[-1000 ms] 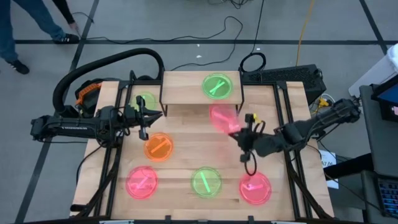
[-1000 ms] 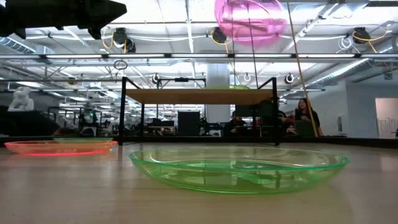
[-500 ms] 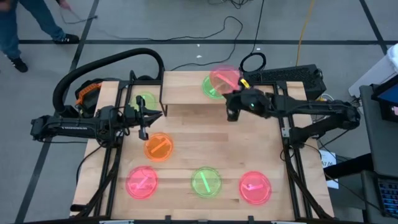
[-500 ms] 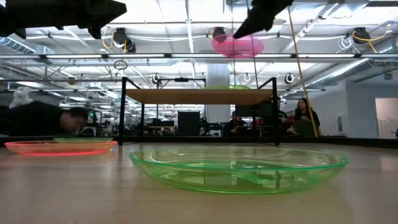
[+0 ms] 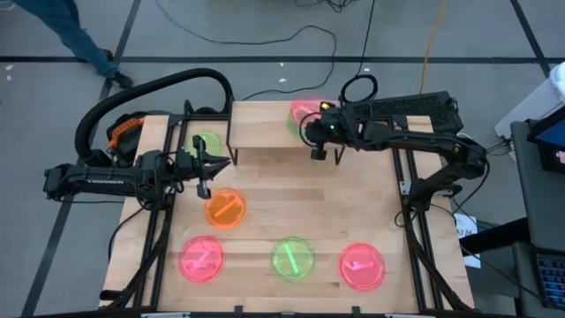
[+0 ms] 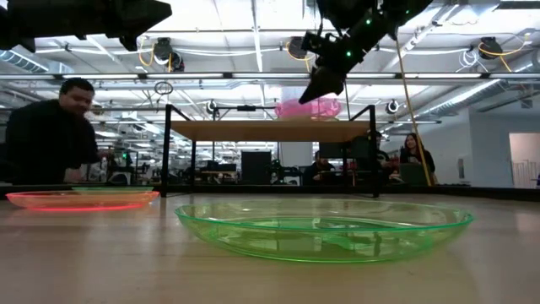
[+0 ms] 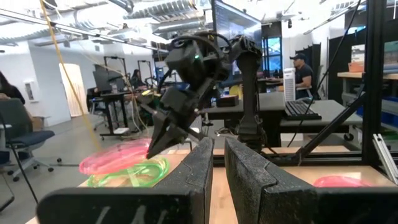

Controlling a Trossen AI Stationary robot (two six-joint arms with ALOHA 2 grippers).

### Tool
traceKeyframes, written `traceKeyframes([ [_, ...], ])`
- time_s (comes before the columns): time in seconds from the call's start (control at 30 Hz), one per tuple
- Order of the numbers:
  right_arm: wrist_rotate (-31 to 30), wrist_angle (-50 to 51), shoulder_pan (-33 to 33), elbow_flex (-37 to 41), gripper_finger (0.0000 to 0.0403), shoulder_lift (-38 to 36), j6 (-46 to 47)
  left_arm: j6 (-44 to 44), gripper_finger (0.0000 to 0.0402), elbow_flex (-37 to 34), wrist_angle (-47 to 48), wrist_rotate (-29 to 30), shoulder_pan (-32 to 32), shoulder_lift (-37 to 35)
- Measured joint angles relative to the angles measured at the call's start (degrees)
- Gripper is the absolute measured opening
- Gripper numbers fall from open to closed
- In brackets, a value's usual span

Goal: Place and stack plates onto a shelf
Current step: Stack the pink plate on top of the green plate on the shelf

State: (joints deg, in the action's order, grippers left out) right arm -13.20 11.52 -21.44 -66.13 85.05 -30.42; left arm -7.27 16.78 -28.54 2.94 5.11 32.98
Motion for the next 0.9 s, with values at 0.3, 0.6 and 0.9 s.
traceKeyframes([
  [0.3,1.6,-0.7,0.0,0.0,0.0031,0.3,0.1,-0.1,0.0049,0.0,0.0,0.0,0.0,0.0],
  [0.6,1.6,-0.5,0.0,0.0,0.0069,0.3,1.2,0.0,0.0049,0.0,0.0,0.0,0.0,0.0],
  [0.9,1.6,3.7,0.5,0.0,0.0071,0.4,3.0,0.0,0.0049,0.0,0.0,0.0,0.0,0.0],
])
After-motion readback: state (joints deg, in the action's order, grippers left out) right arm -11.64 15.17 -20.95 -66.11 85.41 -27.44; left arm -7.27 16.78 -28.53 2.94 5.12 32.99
